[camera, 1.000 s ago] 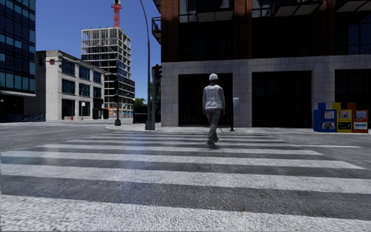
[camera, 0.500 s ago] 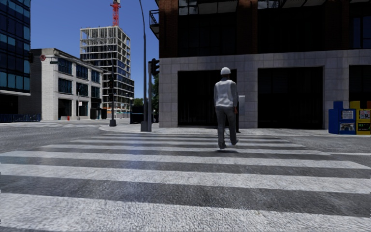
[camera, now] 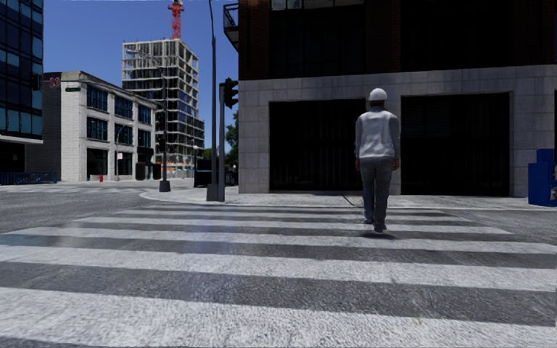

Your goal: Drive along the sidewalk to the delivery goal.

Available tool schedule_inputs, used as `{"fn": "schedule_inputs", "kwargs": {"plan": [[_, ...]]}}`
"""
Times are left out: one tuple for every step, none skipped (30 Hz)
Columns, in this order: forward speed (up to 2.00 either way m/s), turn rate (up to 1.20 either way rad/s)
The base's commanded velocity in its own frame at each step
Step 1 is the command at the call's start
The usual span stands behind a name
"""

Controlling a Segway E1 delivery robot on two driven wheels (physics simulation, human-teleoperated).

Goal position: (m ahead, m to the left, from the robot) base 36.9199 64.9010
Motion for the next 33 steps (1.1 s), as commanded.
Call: {"fn": "schedule_inputs", "kwargs": {"plan": [[1.98, 0.23], [1.98, 0.19], [1.98, 0.18], [1.98, 0.15], [1.98, 0.04], [1.98, 0.0], [1.98, 0.0], [1.98, 0.0], [1.98, 0.0], [1.98, 0.0], [1.98, 0.0], [1.98, 0.0], [1.98, 0.0], [1.98, 0.0], [1.98, 0.0], [1.98, 0.0], [1.98, 0.0], [1.98, 0.0], [1.98, 0.0], [1.98, 0.0], [1.98, 0.0], [1.98, 0.0], [1.98, 0.0], [1.98, 0.0], [1.98, 0.0], [1.98, 0.0], [1.98, 0.0], [1.98, 0.0], [1.98, 0.0], [1.98, 0.0], [1.98, 0.0], [1.98, 0.0], [1.98, 0.02]]}}
